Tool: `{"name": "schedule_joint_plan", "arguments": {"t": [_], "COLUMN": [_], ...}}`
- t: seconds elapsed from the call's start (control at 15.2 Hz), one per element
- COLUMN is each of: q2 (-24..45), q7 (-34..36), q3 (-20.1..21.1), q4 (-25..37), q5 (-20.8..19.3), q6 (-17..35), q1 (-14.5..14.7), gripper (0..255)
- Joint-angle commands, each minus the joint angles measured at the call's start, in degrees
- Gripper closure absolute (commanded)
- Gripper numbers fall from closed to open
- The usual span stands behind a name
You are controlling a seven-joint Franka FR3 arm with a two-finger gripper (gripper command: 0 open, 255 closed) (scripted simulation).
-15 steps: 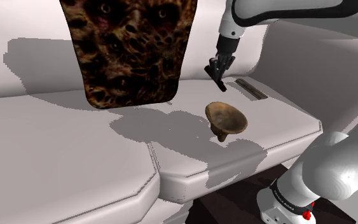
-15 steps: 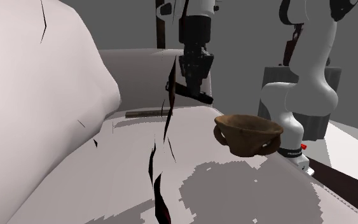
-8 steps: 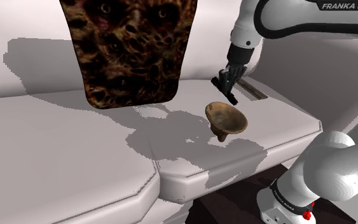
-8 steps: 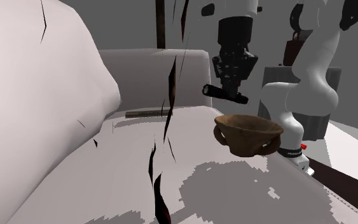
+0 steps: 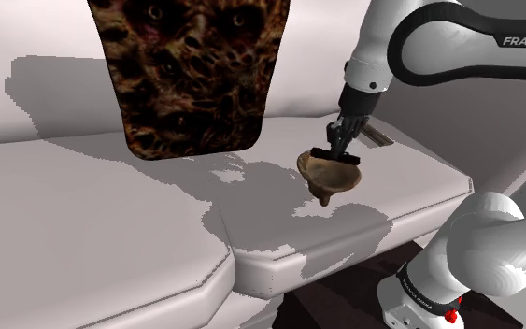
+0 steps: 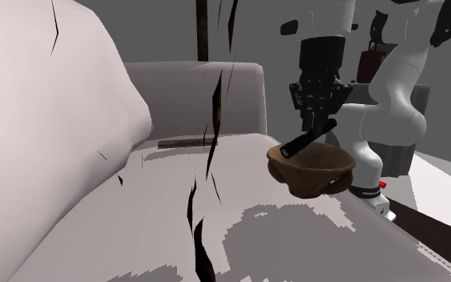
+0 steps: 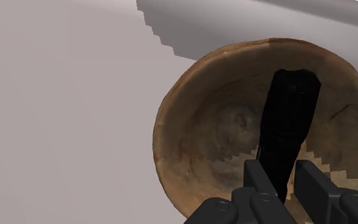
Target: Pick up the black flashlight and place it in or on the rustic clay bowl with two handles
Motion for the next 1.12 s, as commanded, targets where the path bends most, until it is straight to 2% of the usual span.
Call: {"name": "schedule_joint_plan", "arguments": {"t": [0.0,0.4,0.92,0.99,1.06], "q2": [-0.06,0.24,0.26,0.20,0.12], "q7": [-0.02,-0.04,-0.06,-0.11,-0.16], "q3": [0.04,0.26,0.30,0.26,0.21], "q4": [-1.63,-6.07,-6.22,-6.27,-6.27], "q5": [0.05,0.24,0.27,0.24,0.21], "q6": [1.60,6.33,6.51,6.49,6.40], "q1": [0.02,0.09,0.05,0.03,0.01], "gripper": [255,255,255,0,0]}}
